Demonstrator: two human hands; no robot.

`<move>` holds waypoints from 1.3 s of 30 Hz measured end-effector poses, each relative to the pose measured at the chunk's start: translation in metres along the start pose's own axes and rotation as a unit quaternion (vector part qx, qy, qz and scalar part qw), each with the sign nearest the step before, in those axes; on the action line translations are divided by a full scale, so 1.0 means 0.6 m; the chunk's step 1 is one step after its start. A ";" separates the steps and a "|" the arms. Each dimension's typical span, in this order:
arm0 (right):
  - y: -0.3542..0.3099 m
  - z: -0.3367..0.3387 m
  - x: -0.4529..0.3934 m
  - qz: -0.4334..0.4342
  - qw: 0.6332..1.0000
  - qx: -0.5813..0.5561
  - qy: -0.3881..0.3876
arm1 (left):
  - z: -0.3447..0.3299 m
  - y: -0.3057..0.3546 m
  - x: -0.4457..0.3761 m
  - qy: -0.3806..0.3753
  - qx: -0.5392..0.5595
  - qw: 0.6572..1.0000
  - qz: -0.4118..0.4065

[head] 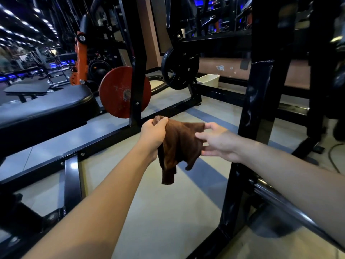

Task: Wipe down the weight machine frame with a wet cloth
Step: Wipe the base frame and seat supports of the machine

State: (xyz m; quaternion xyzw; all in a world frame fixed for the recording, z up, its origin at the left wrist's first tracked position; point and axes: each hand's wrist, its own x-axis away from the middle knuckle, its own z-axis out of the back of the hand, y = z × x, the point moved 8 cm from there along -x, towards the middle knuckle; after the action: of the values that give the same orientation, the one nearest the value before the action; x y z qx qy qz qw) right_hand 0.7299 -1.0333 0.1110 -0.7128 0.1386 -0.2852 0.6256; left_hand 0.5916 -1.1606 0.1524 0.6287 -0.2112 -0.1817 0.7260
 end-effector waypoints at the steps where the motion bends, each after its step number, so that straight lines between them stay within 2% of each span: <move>1: 0.008 0.001 -0.001 -0.001 1.000 0.029 0.009 | -0.002 -0.005 0.002 -0.014 -0.020 1.000 0.005; 4: -0.002 0.025 -0.003 0.075 0.984 0.122 0.104 | -0.001 -0.011 0.000 -0.056 -0.062 0.996 -0.008; 6: -0.016 0.033 0.001 0.112 0.962 0.200 0.148 | 0.010 -0.012 -0.007 -0.036 -0.090 0.995 -0.035; 10: -0.021 0.017 -0.005 0.119 0.941 0.271 0.163 | 0.021 -0.015 -0.009 0.060 -0.130 0.986 -0.087; 13: -0.019 0.011 -0.014 0.101 0.939 0.291 0.155 | 0.017 -0.009 -0.007 0.081 -0.142 0.981 -0.107; 15: -0.012 0.011 -0.023 0.078 0.966 0.207 0.133 | 0.020 -0.010 -0.012 0.075 -0.139 0.983 -0.098; 17: 0.005 -0.002 -0.030 0.021 0.996 0.039 0.074 | 0.020 -0.017 -0.015 0.045 -0.130 0.987 -0.081; 19: 0.008 -0.027 -0.022 -0.028 0.994 -0.109 0.005 | 0.022 -0.026 -0.016 0.018 -0.125 0.990 -0.054; 21: -0.006 -0.041 -0.014 -0.046 0.966 -0.251 -0.045 | 0.031 -0.041 -0.019 0.015 -0.098 0.995 -0.012; 23: -0.016 -0.041 -0.013 -0.063 0.909 -0.409 -0.049 | 0.024 -0.066 -0.016 -0.026 -0.033 0.997 0.072; 25: -0.010 -0.042 -0.018 -0.069 0.879 -0.470 -0.039 | 0.003 -0.089 -0.002 -0.090 0.041 0.981 0.168; 28: 0.012 -0.047 -0.022 -0.087 0.887 -0.451 -0.035 | -0.033 -0.100 0.012 -0.188 0.127 0.945 0.235; 31: 0.021 -0.045 -0.019 -0.104 0.893 -0.436 -0.039 | -0.036 -0.099 0.023 -0.249 0.019 0.943 0.220; 34: 0.028 -0.029 -0.014 -0.122 0.907 -0.402 -0.001 | -0.028 -0.093 0.022 -0.223 -0.010 0.956 0.188; 39: 0.066 -0.012 -0.016 -0.156 0.974 -0.157 0.050 | -0.022 -0.065 0.013 -0.151 0.126 0.965 0.176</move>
State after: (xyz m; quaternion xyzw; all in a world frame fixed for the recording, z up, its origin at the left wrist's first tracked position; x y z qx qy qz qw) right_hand 0.7240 -1.0410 0.0708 -0.8000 0.1002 -0.3892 0.4456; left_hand 0.6054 -1.1595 0.1131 0.6336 -0.4464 -0.1160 0.6212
